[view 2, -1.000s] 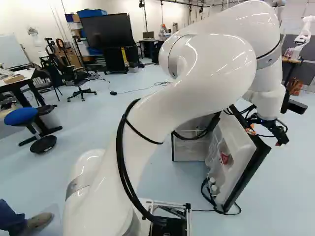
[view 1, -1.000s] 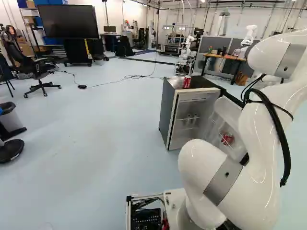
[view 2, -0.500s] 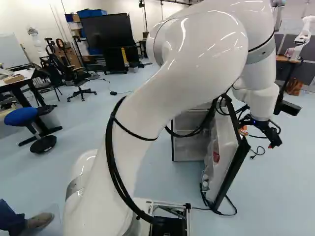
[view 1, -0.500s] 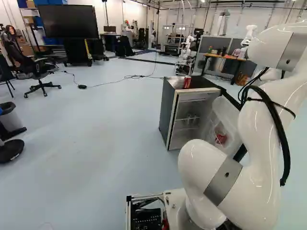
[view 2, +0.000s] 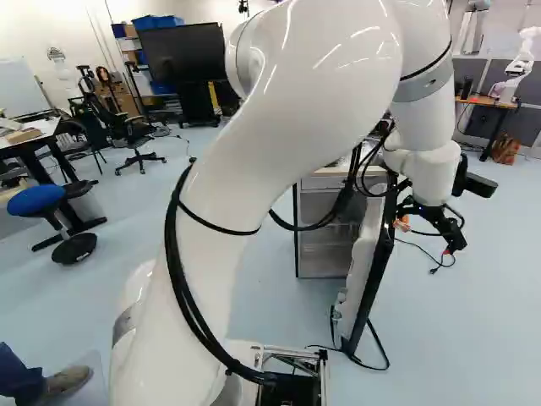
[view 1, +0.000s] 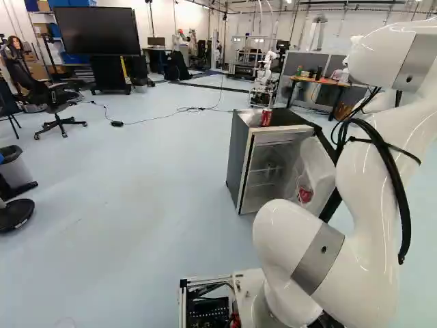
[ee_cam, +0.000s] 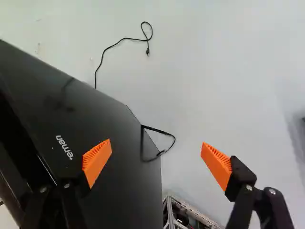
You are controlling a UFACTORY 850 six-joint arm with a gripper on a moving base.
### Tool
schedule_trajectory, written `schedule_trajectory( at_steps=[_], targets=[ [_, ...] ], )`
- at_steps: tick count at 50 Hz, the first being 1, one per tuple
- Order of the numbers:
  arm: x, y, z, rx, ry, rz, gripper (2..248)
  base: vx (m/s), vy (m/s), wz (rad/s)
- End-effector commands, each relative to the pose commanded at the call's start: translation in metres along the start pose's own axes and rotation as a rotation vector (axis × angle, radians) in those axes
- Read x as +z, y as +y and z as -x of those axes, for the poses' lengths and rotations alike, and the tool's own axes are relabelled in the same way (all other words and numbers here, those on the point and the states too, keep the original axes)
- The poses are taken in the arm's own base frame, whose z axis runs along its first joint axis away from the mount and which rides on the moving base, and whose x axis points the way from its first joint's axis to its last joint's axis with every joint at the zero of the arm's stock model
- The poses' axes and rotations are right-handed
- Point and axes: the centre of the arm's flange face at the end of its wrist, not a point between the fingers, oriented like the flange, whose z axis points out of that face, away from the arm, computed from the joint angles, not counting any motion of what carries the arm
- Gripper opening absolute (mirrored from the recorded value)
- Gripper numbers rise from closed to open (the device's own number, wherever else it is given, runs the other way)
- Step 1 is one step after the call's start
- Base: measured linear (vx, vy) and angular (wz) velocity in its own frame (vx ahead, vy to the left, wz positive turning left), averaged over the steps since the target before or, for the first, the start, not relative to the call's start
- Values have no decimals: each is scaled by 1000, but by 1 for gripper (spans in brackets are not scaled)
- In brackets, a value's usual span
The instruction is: Grab a drink from the fridge
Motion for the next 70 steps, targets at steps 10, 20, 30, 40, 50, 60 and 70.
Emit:
schedule_trajectory(
  at_steps=[10, 20, 30, 40, 50, 60, 70],
  targets=[
    [-6, -10, 13, -16, -14, -6, 247, 0, 0, 0],
    [-13, -21, 26, -32, -27, -13, 247, 0, 0, 0],
    [-19, -32, 40, -50, -40, -20, 247, 0, 0, 0],
    [-26, -42, 53, -68, -52, -27, 247, 0, 0, 0],
    [-32, -53, 67, -88, -64, -34, 247, 0, 0, 0],
    [-38, -63, 80, -108, -75, -41, 247, 0, 0, 0],
    [-45, -74, 94, -130, -86, -49, 247, 0, 0, 0]
  ],
)
